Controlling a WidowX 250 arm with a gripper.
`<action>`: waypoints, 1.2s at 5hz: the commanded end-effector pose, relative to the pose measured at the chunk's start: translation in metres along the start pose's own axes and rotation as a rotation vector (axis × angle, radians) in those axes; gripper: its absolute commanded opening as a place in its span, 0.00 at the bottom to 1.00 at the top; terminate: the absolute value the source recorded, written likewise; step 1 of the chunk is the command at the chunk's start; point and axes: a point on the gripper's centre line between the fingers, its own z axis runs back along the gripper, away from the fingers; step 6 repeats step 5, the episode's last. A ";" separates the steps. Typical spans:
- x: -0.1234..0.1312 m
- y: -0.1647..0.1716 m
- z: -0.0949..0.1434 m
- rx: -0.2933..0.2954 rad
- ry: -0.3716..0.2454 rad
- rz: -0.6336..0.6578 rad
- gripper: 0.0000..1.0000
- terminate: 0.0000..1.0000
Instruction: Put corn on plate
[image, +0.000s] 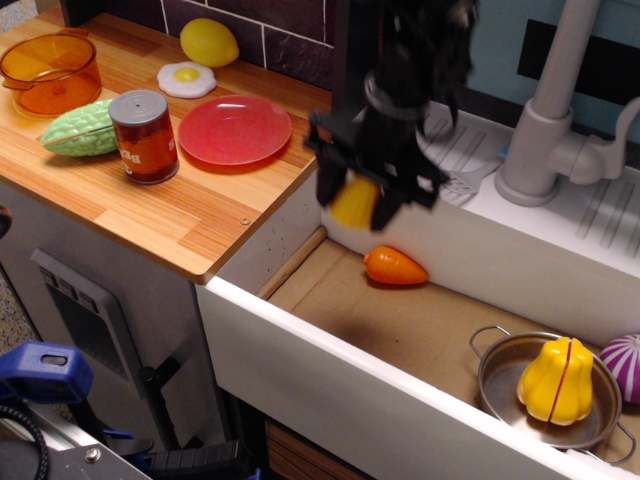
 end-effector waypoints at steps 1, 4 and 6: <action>0.034 0.059 0.032 0.030 -0.136 0.018 0.00 0.00; 0.057 0.118 -0.006 0.087 -0.142 0.132 0.00 0.00; 0.059 0.122 -0.021 0.068 -0.107 0.166 0.00 1.00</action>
